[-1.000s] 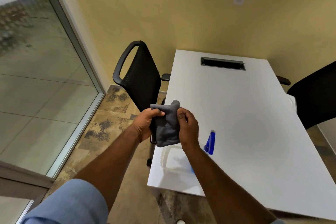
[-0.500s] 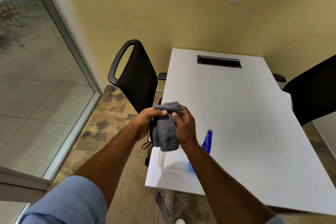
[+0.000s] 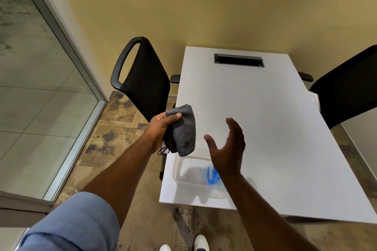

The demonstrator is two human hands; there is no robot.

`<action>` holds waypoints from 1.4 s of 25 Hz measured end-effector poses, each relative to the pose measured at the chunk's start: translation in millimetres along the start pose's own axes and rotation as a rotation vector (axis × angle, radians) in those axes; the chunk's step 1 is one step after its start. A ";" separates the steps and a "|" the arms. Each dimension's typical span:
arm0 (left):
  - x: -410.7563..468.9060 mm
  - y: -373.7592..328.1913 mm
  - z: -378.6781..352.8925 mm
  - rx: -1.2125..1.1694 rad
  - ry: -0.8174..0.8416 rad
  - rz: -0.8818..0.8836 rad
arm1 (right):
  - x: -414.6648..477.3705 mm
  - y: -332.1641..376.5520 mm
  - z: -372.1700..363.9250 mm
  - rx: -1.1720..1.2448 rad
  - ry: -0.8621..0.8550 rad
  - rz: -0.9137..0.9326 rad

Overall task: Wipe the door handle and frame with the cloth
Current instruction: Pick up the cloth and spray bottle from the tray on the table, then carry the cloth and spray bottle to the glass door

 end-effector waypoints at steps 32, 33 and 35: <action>-17.8 -221.6 -24.5 0.085 0.172 -0.326 | 89.8 161.5 46.5 0.324 0.108 0.268; -21.1 -237.3 -28.8 0.087 0.185 -0.356 | 98.0 175.7 51.0 0.329 0.103 0.264; -29.2 -263.9 -36.7 0.088 0.212 -0.408 | 110.3 200.2 59.1 0.322 0.111 0.255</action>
Point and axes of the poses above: each hand's wrist, its own x-axis towards the middle knuckle, its own z-axis out of the back of the hand, y = z × x, the point moved 2 cm from there along x, towards the middle knuckle, and after that the axes turned 5 degrees about x, right-handed, at the moved point
